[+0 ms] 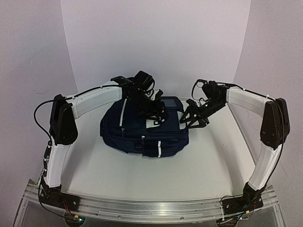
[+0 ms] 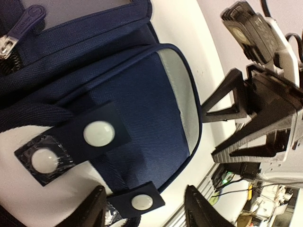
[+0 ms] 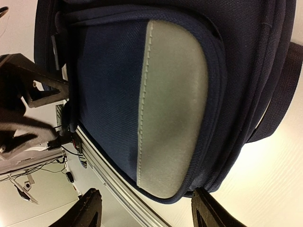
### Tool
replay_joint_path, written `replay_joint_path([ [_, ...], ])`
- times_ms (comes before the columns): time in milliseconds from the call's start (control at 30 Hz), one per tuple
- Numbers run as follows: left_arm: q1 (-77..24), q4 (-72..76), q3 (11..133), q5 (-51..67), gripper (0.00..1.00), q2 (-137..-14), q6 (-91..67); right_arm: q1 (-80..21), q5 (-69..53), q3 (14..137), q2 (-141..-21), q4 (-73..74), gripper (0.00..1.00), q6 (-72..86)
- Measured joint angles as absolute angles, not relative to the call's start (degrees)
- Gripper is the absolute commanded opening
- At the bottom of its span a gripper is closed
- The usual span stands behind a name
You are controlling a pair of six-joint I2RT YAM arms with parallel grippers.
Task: Pack the student bag
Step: Adjust the student bag at the center of the board.
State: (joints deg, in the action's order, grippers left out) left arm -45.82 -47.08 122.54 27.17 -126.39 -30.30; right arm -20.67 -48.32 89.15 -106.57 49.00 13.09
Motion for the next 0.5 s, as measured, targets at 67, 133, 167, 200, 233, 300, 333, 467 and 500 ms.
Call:
replay_joint_path([
  [67,-46.02,-47.98,123.7,27.37,0.62,-126.72,-29.93,-20.69,-47.96,88.81,-106.23,48.93,0.65,13.1],
  [133,-46.12,-48.69,124.32,27.29,0.65,-126.76,-29.83,-20.69,-47.65,88.34,-105.64,48.92,0.65,13.1],
  [167,-46.12,-48.97,124.59,27.23,0.67,-126.74,-29.85,-20.69,-47.48,88.15,-105.24,48.94,0.65,13.1],
  [200,-46.07,-49.12,124.79,27.13,0.68,-126.68,-29.99,-20.69,-47.32,87.96,-104.74,48.93,0.65,13.1],
  [233,-45.84,-49.14,124.83,27.02,0.68,-126.51,-30.19,-20.69,-47.13,87.88,-104.27,48.93,0.64,13.1],
  [300,-45.21,-49.06,124.13,26.81,0.73,-125.51,-30.96,-20.75,-46.73,87.22,-103.0,48.61,0.64,13.09],
  [333,-44.58,-49.08,123.17,26.63,0.77,-124.49,-31.55,-20.81,-46.51,86.56,-102.12,48.51,0.64,13.1],
  [467,-39.31,-49.48,119.0,23.57,0.87,-118.52,-33.37,-21.66,-45.73,83.14,-98.19,48.56,0.65,13.03],
  [500,-37.52,-49.5,117.97,22.25,0.89,-116.79,-33.64,-22.13,-45.71,82.47,-97.36,48.62,0.65,12.92],
])
